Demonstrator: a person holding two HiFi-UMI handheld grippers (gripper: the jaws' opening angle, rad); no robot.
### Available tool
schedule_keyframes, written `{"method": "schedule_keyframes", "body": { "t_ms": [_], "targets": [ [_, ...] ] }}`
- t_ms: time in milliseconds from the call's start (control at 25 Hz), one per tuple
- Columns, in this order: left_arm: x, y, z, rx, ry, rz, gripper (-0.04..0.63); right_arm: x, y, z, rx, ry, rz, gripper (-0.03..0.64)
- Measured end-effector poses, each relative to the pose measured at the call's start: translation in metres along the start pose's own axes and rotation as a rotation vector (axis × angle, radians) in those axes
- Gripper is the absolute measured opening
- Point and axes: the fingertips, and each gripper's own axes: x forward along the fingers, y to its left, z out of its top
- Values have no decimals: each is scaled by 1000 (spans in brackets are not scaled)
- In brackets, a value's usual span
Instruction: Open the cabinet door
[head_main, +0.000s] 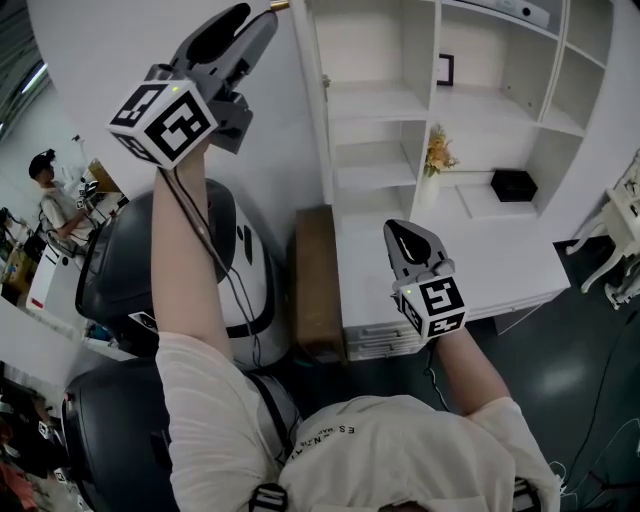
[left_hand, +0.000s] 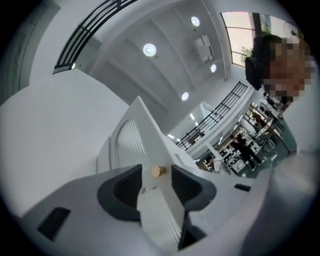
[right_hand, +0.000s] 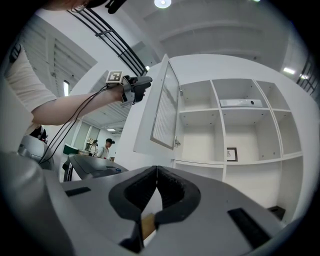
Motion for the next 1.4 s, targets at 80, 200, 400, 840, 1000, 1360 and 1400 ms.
{"method": "schedule_keyframes", "body": {
  "t_ms": [80,200,400,840,1000,1360,1400],
  "targets": [
    [-10,-3,-8,1,24,29,166,2,5,-2,1,1,19,15],
    [-22,-12,-32,29,94,71,166,1,8,-4,15,3,34,15],
    [-42,-40,-71,54,171,114,164,-7,8,-2,8,-10,63,15],
    [-94,-126,-129,113,317,311,141,-34,-8,-16,49,-4,126,15],
    [-102,-165,-156,145,386,343,114,-43,-22,-22,58,7,125,15],
    [-112,-234,-227,-9,483,340,4,-63,-43,-32,82,-7,122,15],
    [-114,-239,-235,-27,494,342,2,-65,-46,-34,88,-6,122,15]
  ]
}}
